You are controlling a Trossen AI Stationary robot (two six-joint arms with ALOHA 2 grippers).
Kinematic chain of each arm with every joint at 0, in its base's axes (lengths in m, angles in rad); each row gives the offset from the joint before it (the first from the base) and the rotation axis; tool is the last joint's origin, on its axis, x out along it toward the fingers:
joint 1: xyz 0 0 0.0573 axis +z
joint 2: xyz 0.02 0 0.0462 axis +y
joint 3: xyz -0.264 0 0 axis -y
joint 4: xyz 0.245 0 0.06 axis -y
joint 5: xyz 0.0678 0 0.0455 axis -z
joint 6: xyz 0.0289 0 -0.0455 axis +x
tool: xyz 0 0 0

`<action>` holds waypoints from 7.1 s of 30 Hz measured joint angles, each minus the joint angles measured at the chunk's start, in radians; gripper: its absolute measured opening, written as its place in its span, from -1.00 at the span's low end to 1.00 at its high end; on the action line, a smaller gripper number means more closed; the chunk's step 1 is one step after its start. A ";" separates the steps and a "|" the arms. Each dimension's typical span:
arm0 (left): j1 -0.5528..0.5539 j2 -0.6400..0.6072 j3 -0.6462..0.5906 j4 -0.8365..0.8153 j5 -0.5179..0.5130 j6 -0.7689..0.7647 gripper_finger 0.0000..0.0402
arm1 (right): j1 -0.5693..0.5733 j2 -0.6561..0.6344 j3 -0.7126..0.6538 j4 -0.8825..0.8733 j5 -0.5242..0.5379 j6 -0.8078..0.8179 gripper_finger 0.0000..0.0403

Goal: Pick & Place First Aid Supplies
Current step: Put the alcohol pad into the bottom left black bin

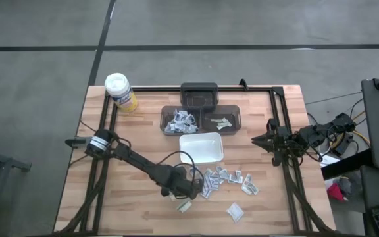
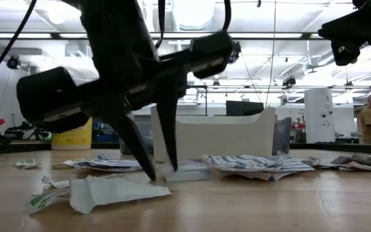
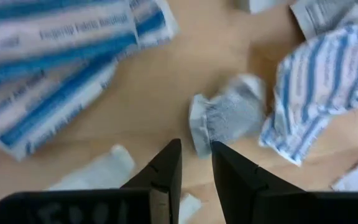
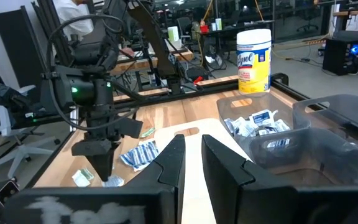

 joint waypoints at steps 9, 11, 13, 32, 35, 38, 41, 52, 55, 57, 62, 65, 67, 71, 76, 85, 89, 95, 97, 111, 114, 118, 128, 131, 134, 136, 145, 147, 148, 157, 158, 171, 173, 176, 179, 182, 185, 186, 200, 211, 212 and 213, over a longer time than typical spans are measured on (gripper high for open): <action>0.007 -0.008 -0.098 0.116 0.010 0.008 -0.59 | 0.000 0.000 0.000 0.000 0.000 0.059 -0.74; 0.007 -0.008 -0.108 0.124 0.011 0.009 -0.59 | 0.000 0.000 0.000 0.000 0.000 0.063 -0.74; 0.007 -0.007 -0.113 0.120 0.011 0.012 -0.61 | 0.000 0.000 0.000 0.000 0.000 0.062 -0.74; 0.004 -0.006 -0.142 0.123 0.040 0.080 -0.99 | 0.000 0.000 0.000 -0.001 0.000 0.061 -0.74; 0.004 -0.017 -0.142 0.115 0.063 0.080 -0.99 | 0.000 0.000 0.000 -0.001 0.000 0.060 -0.74; 0.004 -0.041 -0.142 0.100 0.062 0.085 -0.99 | 0.000 0.000 0.000 0.000 0.000 0.060 -0.74; 0.003 -0.064 -0.136 0.031 0.050 0.085 -1.00 | 0.000 0.000 0.000 0.000 0.000 0.060 -0.74; 0.003 -0.110 -0.062 -0.139 0.009 0.123 -1.00 | 0.000 0.000 0.000 0.001 0.000 0.060 -0.74; 0.003 -0.110 -0.056 -0.154 0.002 0.138 -1.00 | 0.000 0.000 0.000 0.002 0.000 0.060 -0.74; 0.003 -0.110 -0.051 -0.147 0.000 0.144 -1.00 | 0.000 0.000 0.000 0.002 0.000 0.061 -0.74; 0.004 -0.110 -0.039 -0.140 -0.044 0.197 -1.00 | 0.000 0.000 0.000 0.003 0.001 0.093 -0.74; 0.006 -0.110 -0.037 -0.136 -0.070 0.213 -1.00 | 0.000 0.000 0.000 0.003 0.001 0.110 -0.74; 0.006 -0.110 -0.041 -0.134 -0.070 0.212 -1.00 | 0.000 0.000 0.000 0.003 0.001 0.112 -0.74; 0.003 -0.111 -0.044 -0.134 -0.068 0.225 -0.97 | 0.000 0.000 0.000 0.003 0.001 0.113 -0.74; 0.000 -0.112 -0.045 -0.132 -0.065 0.225 -0.77 | 0.000 0.000 0.000 0.004 0.001 0.113 -0.74; 0.001 -0.111 -0.045 -0.164 -0.055 0.160 -0.39 | 0.000 0.000 0.000 0.004 0.001 0.111 -0.74; 0.002 -0.111 -0.046 -0.154 -0.050 0.148 -0.36 | 0.000 0.000 0.000 0.004 0.001 0.109 -0.74; 0.003 -0.109 -0.097 -0.066 -0.021 0.118 -0.36 | 0.000 0.000 0.000 0.003 0.000 0.109 -0.74; 0.003 -0.109 -0.118 -0.012 -0.020 0.108 -0.36 | 0.000 0.000 0.000 0.003 0.000 0.109 -0.74; 0.003 -0.109 -0.160 0.042 -0.005 0.101 -0.36 | 0.000 0.000 0.000 0.002 0.000 0.109 -0.74; 0.003 -0.109 -0.160 0.062 -0.004 0.101 -0.36 | 0.000 0.000 0.000 0.003 0.000 0.109 -0.74; 0.004 -0.109 -0.160 0.060 -0.005 0.101 -0.36 | 0.000 0.000 0.000 0.002 0.000 0.110 -0.74; 0.007 -0.109 -0.161 0.063 -0.039 0.112 -0.36 | 0.000 0.000 0.000 0.003 0.000 0.113 -0.74; 0.008 -0.108 -0.161 0.064 -0.040 0.117 -0.37 | 0.000 0.000 0.000 0.003 0.001 0.113 -0.74; 0.009 -0.092 -0.161 0.072 -0.041 0.120 -0.37 | 0.000 0.000 0.000 0.003 0.000 0.113 -0.74; 0.008 -0.079 -0.161 0.089 -0.040 0.121 -0.37 | 0.000 0.000 0.000 0.002 0.001 0.113 -0.74; 0.007 -0.054 -0.160 0.106 -0.065 0.144 -0.58 | 0.000 0.000 0.000 0.001 0.001 0.113 -0.74; 0.006 -0.053 -0.160 0.104 -0.074 0.175 -0.78 | 0.000 0.000 0.000 0.001 0.000 0.113 -0.74; 0.006 -0.053 -0.160 0.106 -0.078 0.192 -0.88 | 0.000 0.000 0.000 0.001 0.000 0.113 -0.74; 0.011 -0.177 -0.151 0.092 -0.122 0.328 -1.00 | 0.000 0.000 0.000 0.001 0.000 0.113 -0.74; 0.009 -0.205 -0.149 0.088 -0.125 0.339 -1.00 | 0.000 0.000 0.000 0.001 0.000 0.113 -0.74; 0.010 -0.586 -0.156 -0.059 -0.587 0.653 -1.00 | 0.000 0.000 0.000 0.001 0.001 0.112 -0.74; 0.026 -0.628 -0.156 -0.075 -0.644 0.734 -1.00 | 0.000 0.000 0.000 0.001 0.001 0.112 -0.74; 0.066 -0.665 -0.156 -0.090 -0.684 0.879 -1.00 | 0.000 0.000 0.000 0.001 0.001 0.111 -0.74; 0.124 -0.682 -0.156 -0.098 -0.690 1.033 -1.00 | 0.000 0.000 0.000 0.001 0.001 0.109 -0.74; 0.193 -0.686 -0.156 -0.097 -0.686 1.208 -1.00 | 0.000 0.000 0.000 0.001 0.001 0.109 -0.74; 0.266 -0.683 -0.156 -0.100 -0.665 1.372 -1.00 | 0.000 0.000 0.000 0.001 0.001 0.109 -0.74; 0.293 -0.683 -0.156 -0.103 -0.651 1.420 -1.00 | 0.000 -0.001 0.000 0.000 0.001 0.109 -0.74; 0.667 -0.628 -0.160 -0.167 -0.266 1.740 -1.00 | 0.000 0.000 0.000 -0.001 0.001 0.109 -0.74; 0.774 -0.454 -0.153 -0.298 0.049 1.820 -1.00 | 0.000 0.000 0.000 -0.001 0.001 0.109 -0.74; 0.778 -0.438 -0.149 -0.316 0.067 1.818 -1.00 | 0.000 0.000 0.000 -0.001 0.001 0.109 -0.74; 0.783 -0.421 -0.143 -0.333 0.086 1.818 -1.00 | 0.000 0.000 0.000 -0.001 0.001 0.109 -0.74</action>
